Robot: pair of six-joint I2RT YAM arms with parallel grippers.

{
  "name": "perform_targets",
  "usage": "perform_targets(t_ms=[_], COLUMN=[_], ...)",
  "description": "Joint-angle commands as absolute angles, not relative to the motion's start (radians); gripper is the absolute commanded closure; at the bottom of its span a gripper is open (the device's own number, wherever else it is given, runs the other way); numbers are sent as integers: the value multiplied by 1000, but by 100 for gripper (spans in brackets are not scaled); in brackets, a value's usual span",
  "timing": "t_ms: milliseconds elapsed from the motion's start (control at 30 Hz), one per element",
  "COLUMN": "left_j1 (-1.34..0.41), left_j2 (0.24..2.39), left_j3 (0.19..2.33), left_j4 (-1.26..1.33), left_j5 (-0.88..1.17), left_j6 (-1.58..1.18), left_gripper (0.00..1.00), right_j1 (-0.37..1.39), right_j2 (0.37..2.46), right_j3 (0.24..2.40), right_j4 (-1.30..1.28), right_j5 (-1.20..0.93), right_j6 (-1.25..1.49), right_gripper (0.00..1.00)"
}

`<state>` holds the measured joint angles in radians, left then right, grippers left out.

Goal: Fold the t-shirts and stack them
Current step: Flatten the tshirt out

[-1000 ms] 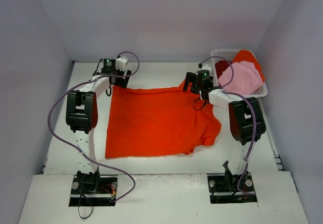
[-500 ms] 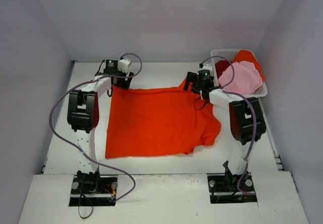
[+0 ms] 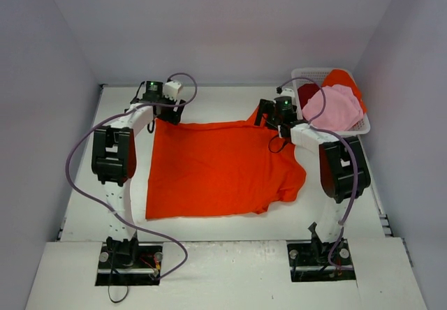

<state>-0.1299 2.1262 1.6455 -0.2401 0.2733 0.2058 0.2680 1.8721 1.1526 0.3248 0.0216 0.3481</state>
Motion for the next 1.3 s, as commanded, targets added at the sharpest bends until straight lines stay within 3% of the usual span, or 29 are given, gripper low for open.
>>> perform_targets(t_ms=[0, 1267], left_j1=[-135, -129], left_j2=[2013, 2078], left_j3=[1692, 1669], left_j4=[-241, -316], left_j5=[307, 360], left_j6=[226, 295], left_gripper=[25, 30], right_j1=[271, 296], right_j2=[1781, 1801], right_j3=[1155, 1167], right_j4=[345, 330], right_j5=[43, 66], right_j6=[351, 359], right_gripper=[5, 5])
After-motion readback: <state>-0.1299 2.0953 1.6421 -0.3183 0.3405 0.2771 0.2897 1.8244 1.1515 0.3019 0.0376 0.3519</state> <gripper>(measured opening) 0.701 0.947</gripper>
